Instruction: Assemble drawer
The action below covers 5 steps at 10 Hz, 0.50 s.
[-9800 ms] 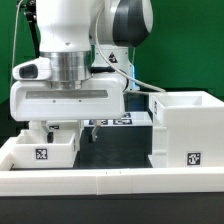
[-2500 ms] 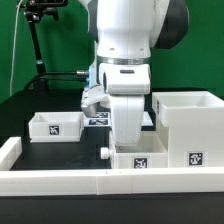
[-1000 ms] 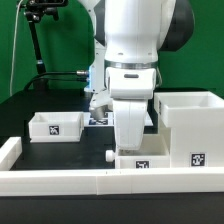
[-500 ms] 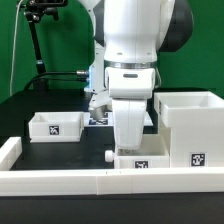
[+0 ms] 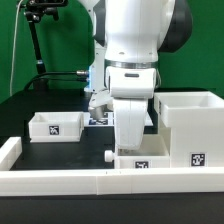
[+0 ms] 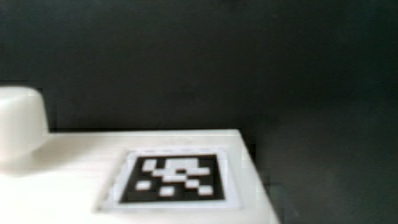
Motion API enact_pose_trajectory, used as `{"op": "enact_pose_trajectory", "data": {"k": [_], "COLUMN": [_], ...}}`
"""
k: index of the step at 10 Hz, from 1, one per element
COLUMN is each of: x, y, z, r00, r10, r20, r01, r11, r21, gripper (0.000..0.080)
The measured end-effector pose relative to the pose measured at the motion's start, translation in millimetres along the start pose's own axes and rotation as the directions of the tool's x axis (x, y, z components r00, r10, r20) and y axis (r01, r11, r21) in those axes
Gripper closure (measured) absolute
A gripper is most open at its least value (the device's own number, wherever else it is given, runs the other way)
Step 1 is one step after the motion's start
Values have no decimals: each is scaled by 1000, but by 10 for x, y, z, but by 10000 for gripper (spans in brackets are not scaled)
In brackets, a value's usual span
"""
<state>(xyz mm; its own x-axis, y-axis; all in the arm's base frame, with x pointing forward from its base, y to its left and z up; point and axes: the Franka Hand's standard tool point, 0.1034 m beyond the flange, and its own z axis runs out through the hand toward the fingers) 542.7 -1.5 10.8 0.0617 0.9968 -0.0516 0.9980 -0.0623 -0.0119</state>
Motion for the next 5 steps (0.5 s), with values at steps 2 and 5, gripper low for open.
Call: {"op": "enact_pose_trajectory", "data": {"k": [2,5], "x": [-4,3], "y": [0,-11], "z": [0,4], "r00": [1000,1000], "r10": [1,-20], "r20": [0,5], "r01": [-1,20], "r11": [1000,1000], "r21": [0,-11], "gripper": [757,757]}}
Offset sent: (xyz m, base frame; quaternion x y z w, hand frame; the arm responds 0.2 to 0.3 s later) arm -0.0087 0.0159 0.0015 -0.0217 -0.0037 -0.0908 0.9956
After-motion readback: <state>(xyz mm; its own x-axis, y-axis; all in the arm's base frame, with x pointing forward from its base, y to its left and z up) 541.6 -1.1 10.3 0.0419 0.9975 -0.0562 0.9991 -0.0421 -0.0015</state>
